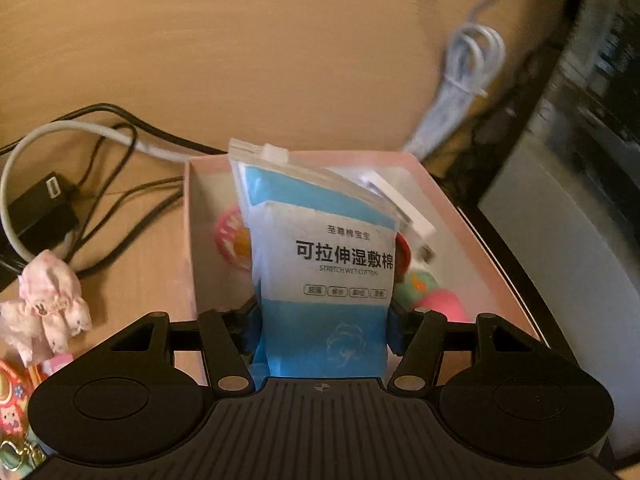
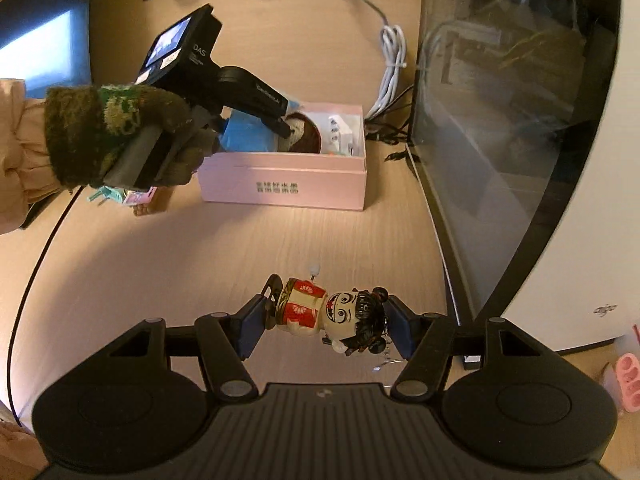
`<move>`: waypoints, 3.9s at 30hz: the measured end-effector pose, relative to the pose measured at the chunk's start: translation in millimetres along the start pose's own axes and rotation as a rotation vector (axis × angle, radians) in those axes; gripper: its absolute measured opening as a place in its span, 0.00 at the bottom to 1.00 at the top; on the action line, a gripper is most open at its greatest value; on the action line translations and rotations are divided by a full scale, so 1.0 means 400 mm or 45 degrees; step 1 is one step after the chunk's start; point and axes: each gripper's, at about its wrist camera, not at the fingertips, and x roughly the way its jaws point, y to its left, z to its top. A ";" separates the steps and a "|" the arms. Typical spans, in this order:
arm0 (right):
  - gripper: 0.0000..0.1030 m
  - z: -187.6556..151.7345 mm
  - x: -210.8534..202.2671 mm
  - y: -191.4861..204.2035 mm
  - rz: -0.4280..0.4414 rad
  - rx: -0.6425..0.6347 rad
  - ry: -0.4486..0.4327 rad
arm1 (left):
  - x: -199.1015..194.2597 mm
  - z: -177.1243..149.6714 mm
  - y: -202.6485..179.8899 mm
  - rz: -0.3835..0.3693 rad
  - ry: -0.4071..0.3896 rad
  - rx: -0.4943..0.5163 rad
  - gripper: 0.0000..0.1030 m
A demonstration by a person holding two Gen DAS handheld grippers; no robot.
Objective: Organize objects
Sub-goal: 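Lower the blue wet-wipe bag into the pink box and open the left tool, then place the red-and-white figurine into the pink box with the right tool, then grasp the pink Volcano candy packet with the left tool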
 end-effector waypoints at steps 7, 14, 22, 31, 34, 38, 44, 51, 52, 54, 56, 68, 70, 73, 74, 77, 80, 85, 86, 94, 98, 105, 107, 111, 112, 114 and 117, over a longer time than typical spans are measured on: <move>0.62 0.022 0.037 0.004 0.053 -0.033 -0.011 | -0.043 -0.025 -0.025 0.058 0.013 0.105 0.61; 0.62 0.027 0.049 0.031 0.091 -0.061 -0.018 | -0.115 0.032 -0.002 0.056 -0.160 0.063 0.61; 0.62 0.036 0.062 0.063 0.127 -0.052 -0.007 | -0.103 0.027 0.023 -0.049 -0.025 -0.007 0.62; 0.62 0.013 0.058 0.080 0.130 -0.073 0.020 | 0.015 0.002 -0.019 0.036 0.106 0.167 0.63; 0.62 0.014 0.064 0.058 0.098 -0.030 0.036 | 0.013 -0.012 -0.037 0.083 0.088 0.238 0.64; 0.62 0.014 0.067 0.043 0.089 -0.007 0.035 | -0.026 0.015 -0.028 0.065 0.016 0.224 0.62; 0.62 0.020 0.087 0.059 0.126 -0.020 0.047 | -0.075 0.079 0.013 0.002 -0.097 0.092 0.62; 0.62 0.022 0.090 0.066 0.126 -0.020 0.056 | -0.153 0.079 0.048 -0.063 -0.231 -0.004 0.61; 0.62 0.022 0.092 0.066 0.124 -0.016 0.059 | -0.156 0.076 0.051 -0.091 -0.219 -0.013 0.61; 0.62 0.022 0.095 0.069 0.126 -0.018 0.064 | -0.141 0.067 0.052 -0.116 -0.169 -0.012 0.61; 0.62 0.023 0.097 0.075 0.135 -0.024 0.067 | -0.114 0.051 0.048 -0.094 -0.115 0.006 0.61; 0.62 0.122 0.089 0.059 0.083 -0.068 -0.083 | -0.224 -0.021 0.127 -0.083 -0.238 -0.191 0.55; 0.62 0.198 0.104 0.057 0.048 -0.098 -0.188 | -0.278 -0.059 0.162 -0.090 -0.268 -0.266 0.55; 0.62 0.300 0.150 0.063 0.005 -0.119 -0.315 | -0.340 -0.145 0.220 -0.050 -0.244 -0.344 0.55; 0.62 0.329 0.178 0.067 -0.012 -0.121 -0.337 | -0.354 -0.174 0.237 -0.021 -0.228 -0.357 0.55; 0.71 0.378 0.282 0.076 -0.018 -0.123 -0.280 | -0.391 -0.253 0.294 0.091 -0.175 -0.383 0.55; 0.72 0.376 0.324 0.080 0.019 -0.083 -0.219 | -0.412 -0.308 0.355 0.167 -0.121 -0.435 0.55; 0.77 0.304 0.295 0.119 0.075 -0.075 -0.173 | -0.405 -0.316 0.400 0.207 -0.108 -0.498 0.55; 0.78 0.287 0.288 0.130 0.080 -0.087 -0.159 | -0.394 -0.305 0.396 0.199 -0.108 -0.494 0.55; 0.81 0.167 0.207 0.169 0.080 -0.036 -0.027 | -0.245 -0.211 0.334 0.271 -0.059 -0.387 0.55; 0.81 0.116 0.161 0.166 0.064 -0.044 0.016 | -0.175 -0.182 0.303 0.331 -0.029 -0.281 0.55; 0.83 0.029 0.101 0.150 -0.006 -0.031 0.057 | -0.106 -0.162 0.287 0.429 0.037 -0.208 0.50; 0.83 0.012 0.089 0.139 -0.020 -0.011 0.062 | -0.110 -0.165 0.280 0.428 0.050 -0.212 0.50; 0.84 -0.006 0.079 0.113 -0.042 0.030 0.061 | -0.136 -0.202 0.248 0.385 0.061 -0.171 0.48; 0.84 -0.007 0.080 0.106 -0.044 0.045 0.063 | -0.146 -0.218 0.238 0.376 0.059 -0.155 0.48; 0.84 -0.008 0.084 0.093 -0.041 0.070 0.065 | -0.167 -0.246 0.218 0.353 0.064 -0.133 0.48; 0.84 -0.003 0.097 0.089 -0.020 0.077 0.070 | -0.211 -0.296 0.187 0.310 0.088 -0.115 0.48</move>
